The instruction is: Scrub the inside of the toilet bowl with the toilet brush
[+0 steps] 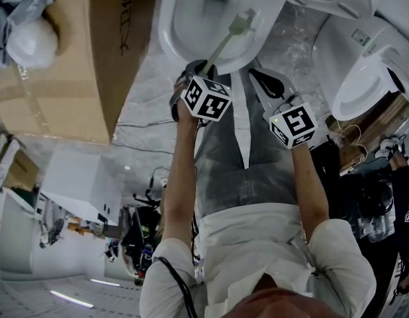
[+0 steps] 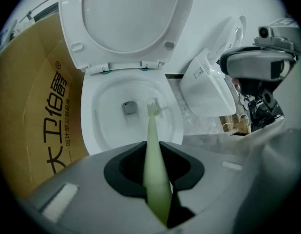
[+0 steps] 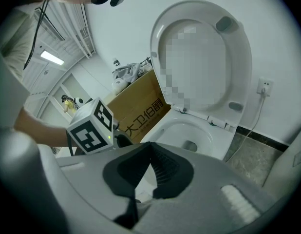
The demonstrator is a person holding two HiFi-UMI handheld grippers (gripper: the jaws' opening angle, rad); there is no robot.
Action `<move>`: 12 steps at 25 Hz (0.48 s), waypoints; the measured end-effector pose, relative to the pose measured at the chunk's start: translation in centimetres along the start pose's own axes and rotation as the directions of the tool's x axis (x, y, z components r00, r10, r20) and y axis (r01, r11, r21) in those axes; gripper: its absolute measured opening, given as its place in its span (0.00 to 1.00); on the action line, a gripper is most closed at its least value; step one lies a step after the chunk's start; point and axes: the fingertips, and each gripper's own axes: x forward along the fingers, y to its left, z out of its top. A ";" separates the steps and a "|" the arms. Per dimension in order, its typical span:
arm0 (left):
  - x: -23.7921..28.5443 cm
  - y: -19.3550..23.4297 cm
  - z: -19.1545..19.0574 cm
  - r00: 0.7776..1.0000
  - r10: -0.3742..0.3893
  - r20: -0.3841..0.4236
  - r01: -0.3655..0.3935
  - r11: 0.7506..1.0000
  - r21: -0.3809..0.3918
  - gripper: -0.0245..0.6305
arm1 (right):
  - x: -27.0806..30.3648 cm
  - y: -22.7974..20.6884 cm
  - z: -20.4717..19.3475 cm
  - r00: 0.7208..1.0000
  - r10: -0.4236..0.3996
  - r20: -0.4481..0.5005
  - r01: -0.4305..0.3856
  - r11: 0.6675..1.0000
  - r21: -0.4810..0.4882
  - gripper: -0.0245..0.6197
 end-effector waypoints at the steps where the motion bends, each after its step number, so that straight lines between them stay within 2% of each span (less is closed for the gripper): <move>1: -0.1 0.0 -0.5 1.000 0.001 -0.006 -0.001 1.000 0.006 0.19 | 0.0 0.1 0.0 1.000 0.002 -0.002 -0.002 1.000 -0.002 0.04; 12: -0.7 0.6 -6.1 0.995 0.034 -0.095 -0.028 0.998 0.057 0.19 | 0.6 0.8 -0.2 1.000 0.021 -0.022 -0.022 1.000 -0.021 0.04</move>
